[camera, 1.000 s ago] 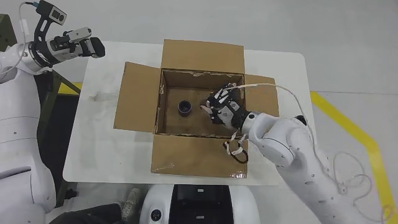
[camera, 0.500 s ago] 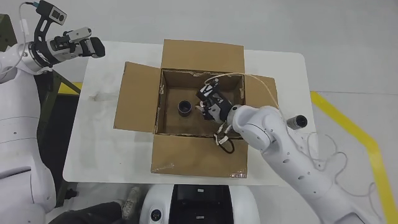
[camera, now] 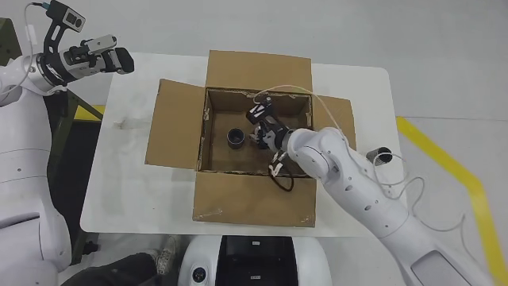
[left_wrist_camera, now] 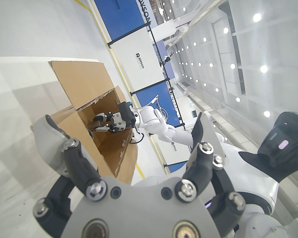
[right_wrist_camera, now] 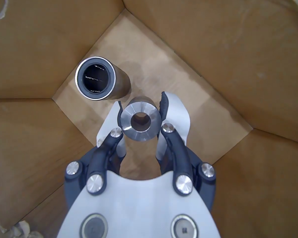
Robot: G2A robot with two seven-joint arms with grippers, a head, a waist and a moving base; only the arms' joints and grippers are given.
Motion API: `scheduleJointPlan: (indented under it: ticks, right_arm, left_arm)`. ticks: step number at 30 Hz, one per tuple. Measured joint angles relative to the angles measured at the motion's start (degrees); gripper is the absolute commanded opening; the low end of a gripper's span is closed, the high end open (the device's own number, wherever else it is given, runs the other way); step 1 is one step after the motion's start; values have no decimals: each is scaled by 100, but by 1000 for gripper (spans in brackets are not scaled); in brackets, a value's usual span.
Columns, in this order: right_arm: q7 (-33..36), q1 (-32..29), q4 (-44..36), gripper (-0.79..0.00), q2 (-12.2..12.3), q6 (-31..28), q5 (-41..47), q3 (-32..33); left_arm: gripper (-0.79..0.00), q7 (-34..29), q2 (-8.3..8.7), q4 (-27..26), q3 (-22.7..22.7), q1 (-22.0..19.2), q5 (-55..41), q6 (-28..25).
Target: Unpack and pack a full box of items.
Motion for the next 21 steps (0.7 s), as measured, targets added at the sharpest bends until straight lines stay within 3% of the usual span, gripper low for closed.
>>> scheduleJointPlan:
  ticks: [11,14,18,21]
  right_arm:
    - [193,217,410,-785,-154,-141,96,-211]
    - [210,259,511,-643,-193,-165,95,-261]
    - [222,305,624,-597,-238,-202,79,-311]
    - [223,346,693,-520,-270,-263,50,-349]
  left_arm:
    - [0,0,0,0,0,0,0,0]
    - [0,0,0,0,0,0,0,0]
    - [0,0,0,0,0,0,0,0]
    - [0,0,0,0,0,0,0,0]
